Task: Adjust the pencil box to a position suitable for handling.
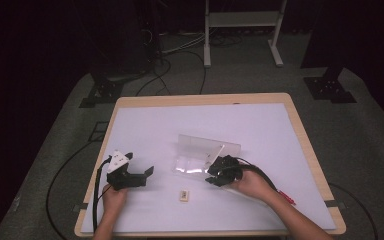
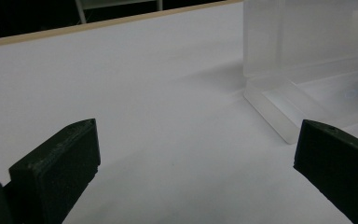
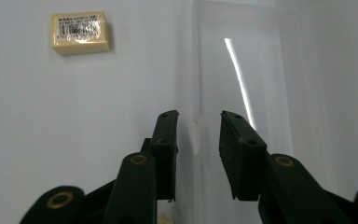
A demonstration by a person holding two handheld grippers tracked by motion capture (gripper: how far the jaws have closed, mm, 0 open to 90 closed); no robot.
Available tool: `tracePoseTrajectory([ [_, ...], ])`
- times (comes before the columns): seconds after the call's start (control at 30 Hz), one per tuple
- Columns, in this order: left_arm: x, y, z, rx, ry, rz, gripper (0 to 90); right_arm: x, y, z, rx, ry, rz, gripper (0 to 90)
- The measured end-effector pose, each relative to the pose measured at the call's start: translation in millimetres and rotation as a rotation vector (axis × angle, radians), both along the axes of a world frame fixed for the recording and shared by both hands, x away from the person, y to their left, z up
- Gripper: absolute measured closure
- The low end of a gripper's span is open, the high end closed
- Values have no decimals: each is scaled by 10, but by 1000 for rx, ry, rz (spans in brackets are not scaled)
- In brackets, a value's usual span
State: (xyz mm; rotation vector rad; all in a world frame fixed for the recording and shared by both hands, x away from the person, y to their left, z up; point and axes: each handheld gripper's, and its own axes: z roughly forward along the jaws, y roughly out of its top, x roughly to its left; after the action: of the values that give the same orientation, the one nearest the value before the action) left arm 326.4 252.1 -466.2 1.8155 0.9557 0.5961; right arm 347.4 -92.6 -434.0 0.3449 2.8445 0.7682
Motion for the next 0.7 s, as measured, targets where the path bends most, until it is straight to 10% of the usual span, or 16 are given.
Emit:
tracePoseTrajectory([
  [0.7, 2, -3, -1, 1, 0, 2, 0, -170, -649, 210, 132, 54, -120, 504],
])
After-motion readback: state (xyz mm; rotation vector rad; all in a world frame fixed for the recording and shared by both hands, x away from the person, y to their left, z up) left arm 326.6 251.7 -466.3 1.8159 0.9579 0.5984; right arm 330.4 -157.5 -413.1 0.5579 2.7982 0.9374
